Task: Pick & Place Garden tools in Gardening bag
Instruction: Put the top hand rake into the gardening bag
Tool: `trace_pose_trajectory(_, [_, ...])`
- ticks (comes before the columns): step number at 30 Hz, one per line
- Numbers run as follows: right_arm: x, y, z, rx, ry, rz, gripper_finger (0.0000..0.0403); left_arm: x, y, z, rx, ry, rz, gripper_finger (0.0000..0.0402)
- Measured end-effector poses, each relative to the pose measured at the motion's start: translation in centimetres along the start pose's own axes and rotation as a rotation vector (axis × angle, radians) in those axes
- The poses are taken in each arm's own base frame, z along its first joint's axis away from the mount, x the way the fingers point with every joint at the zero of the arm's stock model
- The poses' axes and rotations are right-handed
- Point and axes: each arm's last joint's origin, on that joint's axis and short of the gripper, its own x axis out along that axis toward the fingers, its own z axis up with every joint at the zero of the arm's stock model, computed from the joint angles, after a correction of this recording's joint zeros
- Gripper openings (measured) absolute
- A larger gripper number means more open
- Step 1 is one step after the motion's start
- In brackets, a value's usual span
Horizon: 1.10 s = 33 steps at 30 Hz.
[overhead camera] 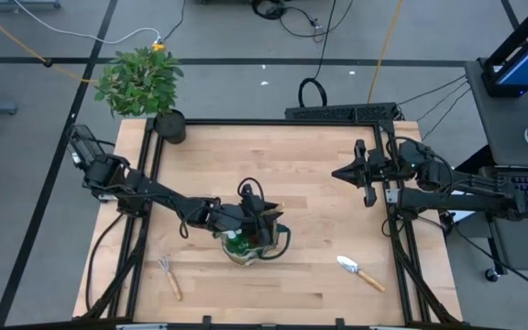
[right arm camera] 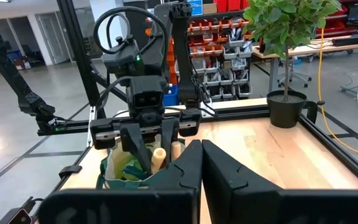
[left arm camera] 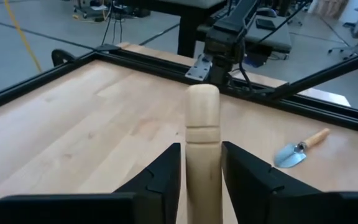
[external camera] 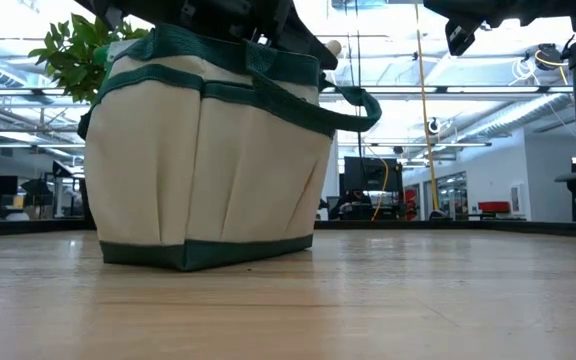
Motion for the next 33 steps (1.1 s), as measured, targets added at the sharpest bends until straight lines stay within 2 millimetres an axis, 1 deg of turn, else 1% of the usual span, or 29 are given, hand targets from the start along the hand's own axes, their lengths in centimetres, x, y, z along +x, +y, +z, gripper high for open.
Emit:
trace_pose_trajectory(5, [0.0, 0.0, 0.0, 0.000, 0.000, 0.000, 0.0000, 0.0, 0.0, 0.1, -0.008, -0.011, -0.003, 0.0123])
trace_pose_trajectory(13, [0.0, 0.0, 0.0, 0.000, 0.000, 0.000, 0.0000, 0.1, 0.0, 1.1, -0.019, -0.100, -0.020, 0.0124])
trace_pose_trajectory(20, [0.0, 0.0, 0.0, 0.000, 0.000, 0.000, 0.0000, 0.6, 0.9, 1.4, -0.034, -0.097, -0.020, 0.0124])
trace_pose_trajectory(26, [0.0, 0.0, 0.0, 0.000, 0.000, 0.000, 0.0000, 1.1, 1.8, 1.3, -0.056, -0.057, -0.029, 0.0123])
trace_pose_trajectory(29, [0.0, 0.0, 0.0, 0.000, 0.000, 0.000, 0.0000, 1.2, 2.0, 1.3, -0.068, -0.044, -0.041, 0.0109])
trace_pose_trajectory(33, [0.0, 0.0, 0.0, 0.000, 0.000, 0.000, 0.0000, 1.2, 2.0, 1.4, -0.072, -0.035, -0.072, 0.0073])
